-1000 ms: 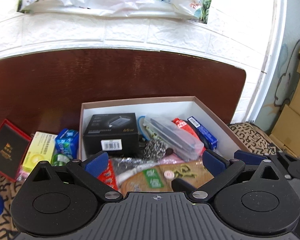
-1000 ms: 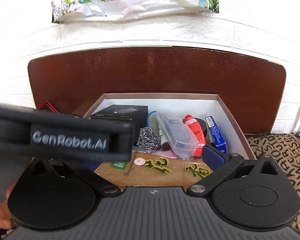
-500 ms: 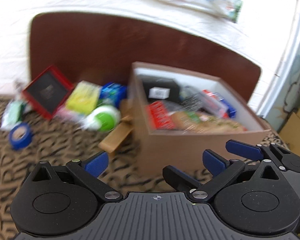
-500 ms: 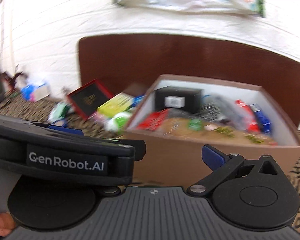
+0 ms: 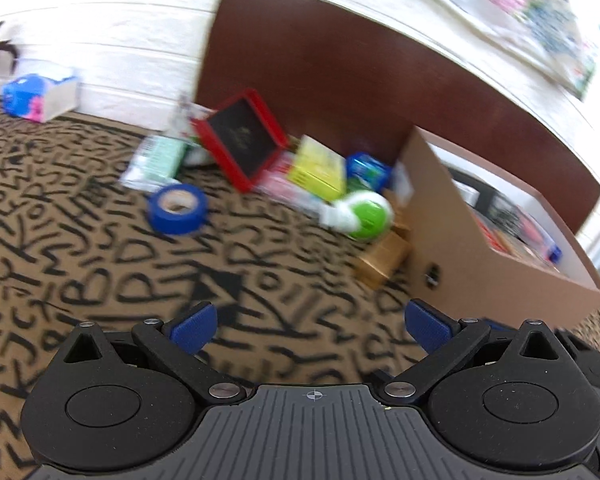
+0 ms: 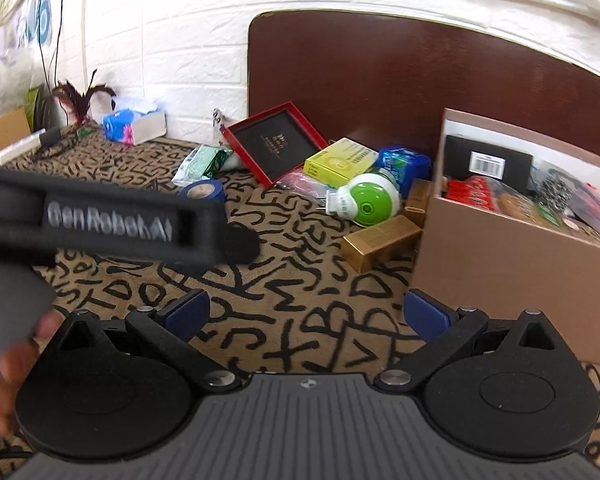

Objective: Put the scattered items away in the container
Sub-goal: 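Withdraw both tools from the box toward the blue tape and gold box, then grasp the blue tape roll with the left gripper while the right gripper grasps the small gold box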

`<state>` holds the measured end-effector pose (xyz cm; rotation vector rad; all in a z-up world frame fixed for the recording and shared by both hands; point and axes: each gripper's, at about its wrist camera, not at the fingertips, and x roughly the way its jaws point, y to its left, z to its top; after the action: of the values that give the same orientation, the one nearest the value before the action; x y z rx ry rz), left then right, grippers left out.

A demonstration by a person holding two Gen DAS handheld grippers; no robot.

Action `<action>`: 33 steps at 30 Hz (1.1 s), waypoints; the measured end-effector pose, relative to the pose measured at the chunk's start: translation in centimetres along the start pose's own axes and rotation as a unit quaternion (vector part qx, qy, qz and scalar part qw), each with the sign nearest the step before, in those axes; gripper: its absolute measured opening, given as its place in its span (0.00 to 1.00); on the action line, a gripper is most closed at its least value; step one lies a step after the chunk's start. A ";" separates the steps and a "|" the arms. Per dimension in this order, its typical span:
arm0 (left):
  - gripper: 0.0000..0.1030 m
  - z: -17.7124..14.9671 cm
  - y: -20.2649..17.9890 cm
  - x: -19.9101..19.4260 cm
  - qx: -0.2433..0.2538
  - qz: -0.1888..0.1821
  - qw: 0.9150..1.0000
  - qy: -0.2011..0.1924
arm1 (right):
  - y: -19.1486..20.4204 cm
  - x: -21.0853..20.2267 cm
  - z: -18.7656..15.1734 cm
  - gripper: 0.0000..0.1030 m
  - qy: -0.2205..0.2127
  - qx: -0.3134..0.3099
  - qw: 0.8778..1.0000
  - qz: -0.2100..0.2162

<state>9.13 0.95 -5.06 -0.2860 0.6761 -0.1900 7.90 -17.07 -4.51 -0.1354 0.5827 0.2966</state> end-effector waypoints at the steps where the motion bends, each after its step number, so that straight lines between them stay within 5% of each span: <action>1: 1.00 0.4 0.8 0.1 -0.006 0.003 1.000 -0.002 | 0.2 0.3 0.2 0.99 0.002 0.000 1.000 -0.004; 19: 0.88 5.7 11.5 5.6 -0.109 0.060 0.992 0.000 | 1.6 8.0 2.3 0.88 0.018 0.036 0.996 -0.080; 33: 0.71 7.0 13.1 9.4 -0.088 0.079 0.993 0.012 | 3.0 10.1 3.0 0.86 0.009 0.065 0.990 -0.123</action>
<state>21.83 12.24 -9.60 -0.3968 0.7375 0.0179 16.48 -11.21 -7.82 -0.0838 0.5951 0.0172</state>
